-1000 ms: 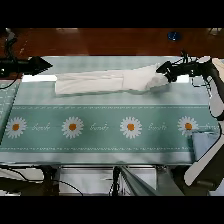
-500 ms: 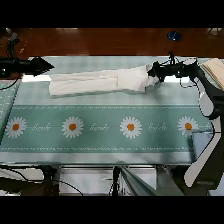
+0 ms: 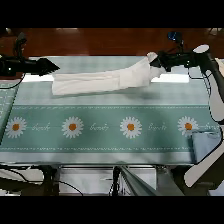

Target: Fold the shirts.

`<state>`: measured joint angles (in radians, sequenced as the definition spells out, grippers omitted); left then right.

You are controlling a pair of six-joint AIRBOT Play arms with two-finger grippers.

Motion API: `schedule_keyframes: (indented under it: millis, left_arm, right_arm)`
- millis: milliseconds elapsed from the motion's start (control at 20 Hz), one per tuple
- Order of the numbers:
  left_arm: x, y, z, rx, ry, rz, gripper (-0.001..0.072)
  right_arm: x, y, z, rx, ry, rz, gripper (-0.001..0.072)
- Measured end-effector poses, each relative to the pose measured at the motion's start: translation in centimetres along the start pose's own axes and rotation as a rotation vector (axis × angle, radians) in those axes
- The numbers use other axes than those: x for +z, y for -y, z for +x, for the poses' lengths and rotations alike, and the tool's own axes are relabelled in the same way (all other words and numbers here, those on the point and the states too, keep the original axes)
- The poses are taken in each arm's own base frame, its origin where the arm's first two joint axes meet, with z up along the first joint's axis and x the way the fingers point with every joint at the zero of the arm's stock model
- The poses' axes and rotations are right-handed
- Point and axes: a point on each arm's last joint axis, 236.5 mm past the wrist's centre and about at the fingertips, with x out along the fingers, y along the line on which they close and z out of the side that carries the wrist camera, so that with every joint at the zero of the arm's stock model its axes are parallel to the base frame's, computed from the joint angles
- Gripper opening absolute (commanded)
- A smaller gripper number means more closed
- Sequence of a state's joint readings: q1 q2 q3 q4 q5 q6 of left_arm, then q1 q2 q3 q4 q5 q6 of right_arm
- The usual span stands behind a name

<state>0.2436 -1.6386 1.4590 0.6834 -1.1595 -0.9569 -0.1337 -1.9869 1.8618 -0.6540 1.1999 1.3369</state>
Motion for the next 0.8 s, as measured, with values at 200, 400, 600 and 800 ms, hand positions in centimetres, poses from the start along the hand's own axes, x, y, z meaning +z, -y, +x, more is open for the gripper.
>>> schedule_keyframes:
  millis: [200,400,600,800]
  left_arm:
    - [-1.3,4.7,3.2,-0.059,-0.065,0.043,0.0033]
    - [-2.7,10.2,7.6,-0.123,-0.107,-0.001,0.0033]
    - [-4.2,15.4,12.4,-0.188,-0.122,-0.09,0.0032]
    - [-7.4,18.4,16.6,-0.211,-0.192,-0.173,0.0032]
  right_arm:
    - [-0.8,-1.0,-2.5,-0.065,-0.031,-0.061,0.0016]
    - [-2.4,-1.3,-3.9,-0.108,-0.093,-0.08,0.0017]
    - [-4.2,-0.3,-5.1,-0.182,-0.165,-0.079,0.0017]
    - [-4.9,0.2,-6.8,-0.258,-0.188,-0.101,0.0017]
